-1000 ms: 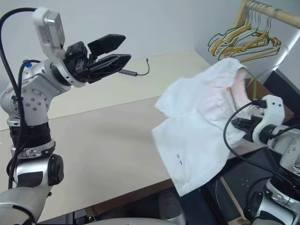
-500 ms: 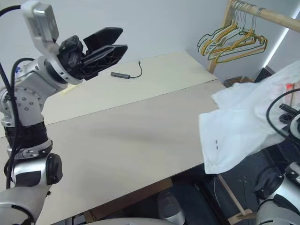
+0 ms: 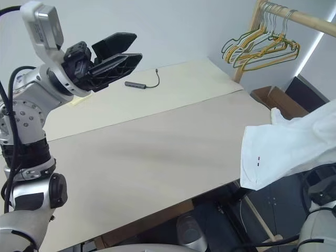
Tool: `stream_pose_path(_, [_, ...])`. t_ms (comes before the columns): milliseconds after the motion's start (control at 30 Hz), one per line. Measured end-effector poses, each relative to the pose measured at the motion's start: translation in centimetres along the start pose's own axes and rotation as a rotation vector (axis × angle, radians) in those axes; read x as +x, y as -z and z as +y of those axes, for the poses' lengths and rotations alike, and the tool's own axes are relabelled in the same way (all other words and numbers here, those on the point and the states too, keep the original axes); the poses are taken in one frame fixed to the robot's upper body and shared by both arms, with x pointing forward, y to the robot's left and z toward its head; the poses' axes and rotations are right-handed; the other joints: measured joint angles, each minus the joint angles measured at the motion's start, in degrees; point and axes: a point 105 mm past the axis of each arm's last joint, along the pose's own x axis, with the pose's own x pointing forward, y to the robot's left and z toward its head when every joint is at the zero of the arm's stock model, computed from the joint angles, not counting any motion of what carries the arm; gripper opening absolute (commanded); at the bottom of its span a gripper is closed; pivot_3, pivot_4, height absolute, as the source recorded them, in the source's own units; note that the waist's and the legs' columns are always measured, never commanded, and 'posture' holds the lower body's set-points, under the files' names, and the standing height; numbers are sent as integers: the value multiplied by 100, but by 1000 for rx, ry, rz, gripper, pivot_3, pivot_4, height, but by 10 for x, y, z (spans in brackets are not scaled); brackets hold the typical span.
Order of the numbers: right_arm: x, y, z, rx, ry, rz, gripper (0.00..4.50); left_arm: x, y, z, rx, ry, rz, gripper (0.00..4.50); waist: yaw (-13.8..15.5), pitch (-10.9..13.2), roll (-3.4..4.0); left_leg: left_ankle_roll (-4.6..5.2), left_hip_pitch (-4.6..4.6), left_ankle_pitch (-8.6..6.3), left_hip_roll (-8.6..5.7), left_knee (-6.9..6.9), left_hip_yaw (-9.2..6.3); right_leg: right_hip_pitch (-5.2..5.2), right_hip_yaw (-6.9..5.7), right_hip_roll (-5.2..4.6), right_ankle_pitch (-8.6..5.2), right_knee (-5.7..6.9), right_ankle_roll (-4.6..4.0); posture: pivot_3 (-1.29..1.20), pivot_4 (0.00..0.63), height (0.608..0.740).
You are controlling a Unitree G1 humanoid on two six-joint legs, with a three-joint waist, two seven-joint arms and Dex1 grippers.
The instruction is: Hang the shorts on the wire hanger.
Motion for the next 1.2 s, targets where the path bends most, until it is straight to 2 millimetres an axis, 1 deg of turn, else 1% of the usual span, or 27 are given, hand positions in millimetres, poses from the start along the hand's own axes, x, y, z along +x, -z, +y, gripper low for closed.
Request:
stream_pose_path(67, [4,1,-5,21,13,11,0,0,0,-1,6,0,4,4453,-1,1,-1,0,0,0,0,-1,2,4,0,0,-18,-10,33,-336,0,740])
stream_pose_path(133, [7,3,-7,18,21,16,0,-1,1,-2,7,2,8,4453,-2,2,-3,0,-2,0,0,-2,2,5,1,0,-19,-12,38,-335,0,740])
stream_pose_path(200, [9,7,-8,7,25,18,666,-1,2,-3,7,2,9,4500,0,3,-9,0,-2,0,1,-2,0,6,-1,1,-19,-13,39,-333,0,740])
stream_pose_path(333, [19,23,-8,-53,52,47,1633,-1,2,-6,12,5,12,4500,-2,2,-9,0,-3,0,0,-2,1,9,3,0,-19,-11,43,-335,0,740])
stream_pose_path(367, [20,25,-8,-73,64,43,1941,-1,2,-6,12,4,13,4500,2,1,-4,-1,-3,0,-1,-3,1,9,3,-1,-20,-10,43,-335,0,740])
stream_pose_path(433, [18,23,-7,-101,77,20,2610,-1,2,-5,14,1,15,4500,4,1,2,0,-3,0,-1,-4,0,9,3,0,-20,-8,44,-335,0,740])
stream_pose_path(533, [11,14,-8,-125,90,-44,3647,0,3,-6,11,5,21,4500,7,1,2,0,-1,0,0,-5,-2,9,1,1,-20,-9,44,-344,0,740])
stream_pose_path(567, [11,13,-8,-132,96,-62,4095,0,4,-6,10,6,23,4500,4,1,1,-1,-2,0,0,-5,-2,9,1,1,-20,-10,45,-346,0,740])
stream_pose_path(600, [11,14,-8,-139,98,-74,4403,0,4,-6,9,9,26,4500,-3,1,1,-1,-2,0,0,-5,-1,9,2,1,-20,-10,45,-349,0,740])
stream_pose_path(800, [19,24,-10,-227,147,-138,4457,2,7,-8,6,25,37,4500,-13,1,1,-1,-2,0,0,-6,-1,9,4,0,-20,-7,45,-354,0,740])
stream_pose_path(900, [20,24,-8,-311,175,-238,4457,2,8,-7,10,29,47,4500,-15,1,1,-1,-2,0,1,-6,-2,7,5,1,-21,-7,47,-356,0,740])
stream_pose_path(1033, [19,25,-3,-402,229,-422,4457,2,8,-7,13,35,56,4500,-29,1,1,-1,-1,0,3,-6,-5,6,2,1,-21,-6,47,-357,0,740])
stream_pose_path(1100, [21,30,-2,-447,261,-493,4457,2,8,-6,14,37,57,4500,-31,1,1,-1,0,0,2,-6,-5,2,3,1,-21,-5,47,-357,0,740])
stream_pose_path(1200, [17,36,0,-515,336,-657,4457,1,8,-5,21,33,67,4500,-34,1,2,-1,0,-1,3,-6,-8,-4,4,1,-21,-3,47,-357,0,740])
